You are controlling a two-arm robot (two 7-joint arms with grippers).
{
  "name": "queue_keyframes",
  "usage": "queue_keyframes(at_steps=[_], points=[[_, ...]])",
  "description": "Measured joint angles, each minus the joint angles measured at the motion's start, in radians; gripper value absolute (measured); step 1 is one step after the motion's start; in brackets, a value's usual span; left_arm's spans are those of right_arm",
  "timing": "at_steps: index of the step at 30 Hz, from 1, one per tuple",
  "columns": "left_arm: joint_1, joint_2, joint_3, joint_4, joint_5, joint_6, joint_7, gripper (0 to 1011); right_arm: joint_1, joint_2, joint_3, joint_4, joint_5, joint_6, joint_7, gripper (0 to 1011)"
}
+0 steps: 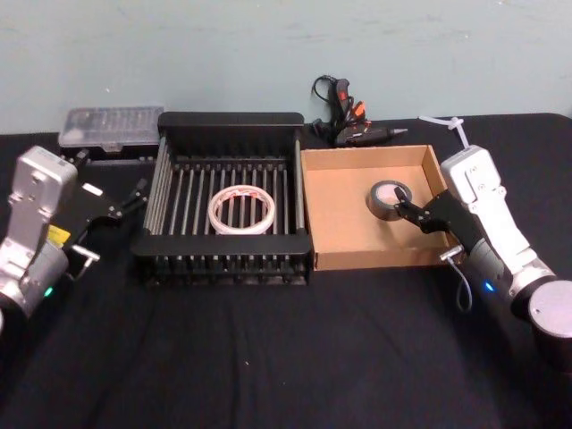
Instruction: Pick up the white tape and place it into the black box , Pick up the silver tape and place it into the brown box.
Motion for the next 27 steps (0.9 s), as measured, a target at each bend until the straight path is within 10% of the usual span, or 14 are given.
queue_keyframes(at_steps=[27], points=[[0.000,0.000,0.000,0.000,0.000,0.000,0.000,1001,0.002,0.002,-0.003,0.000,0.003,0.001,0.001,1002]])
